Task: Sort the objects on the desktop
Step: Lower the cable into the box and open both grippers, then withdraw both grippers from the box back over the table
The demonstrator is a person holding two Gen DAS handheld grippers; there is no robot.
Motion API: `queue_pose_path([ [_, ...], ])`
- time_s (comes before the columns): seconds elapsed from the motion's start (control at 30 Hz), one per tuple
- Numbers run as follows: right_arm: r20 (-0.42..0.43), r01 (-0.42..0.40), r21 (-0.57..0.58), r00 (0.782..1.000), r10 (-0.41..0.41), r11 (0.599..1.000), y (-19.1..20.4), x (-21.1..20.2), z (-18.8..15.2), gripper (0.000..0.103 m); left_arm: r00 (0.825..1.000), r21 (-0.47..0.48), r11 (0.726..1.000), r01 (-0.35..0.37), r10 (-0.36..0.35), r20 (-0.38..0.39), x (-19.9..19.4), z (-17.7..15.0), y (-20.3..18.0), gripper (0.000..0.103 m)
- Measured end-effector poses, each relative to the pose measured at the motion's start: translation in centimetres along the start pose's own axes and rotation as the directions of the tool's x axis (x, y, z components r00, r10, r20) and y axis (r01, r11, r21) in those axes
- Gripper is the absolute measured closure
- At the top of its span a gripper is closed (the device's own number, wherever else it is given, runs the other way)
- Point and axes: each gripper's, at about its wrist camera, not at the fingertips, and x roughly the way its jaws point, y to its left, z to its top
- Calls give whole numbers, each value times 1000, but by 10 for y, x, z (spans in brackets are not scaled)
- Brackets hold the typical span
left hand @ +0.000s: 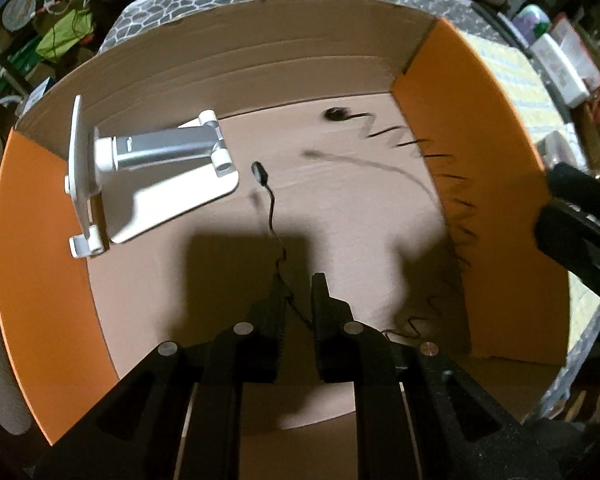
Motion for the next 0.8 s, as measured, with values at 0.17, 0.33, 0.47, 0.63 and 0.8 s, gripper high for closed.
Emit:
queue_pose_path([
  [0.17, 34, 60, -26, 998, -59, 998, -1, -10, 2, 43, 1000, -2, 1000, -5, 5, 1, 1, 6, -1, 88],
  [0.33, 41, 48, -10, 998, -47, 999, -6, -12, 2, 43, 1000, -13, 1000, 8, -7, 28, -2, 8, -2, 67],
  [0.47, 42, 46, -10, 998, -46, 999, -8, -14, 0, 43, 997, -19, 1000, -1, 2, 73, -15, 4, 0, 61],
  [0.63, 62, 59, -5, 996, -59, 998, -17, -23, -3, 39, 987, -23, 1000, 8, -5, 163, -40, -7, -3, 35],
  [0.8, 73, 64, 31, 995, -66, 997, -34, -32, -6, 33, 976, -26, 998, 57, -50, 212, -57, -12, -8, 19],
])
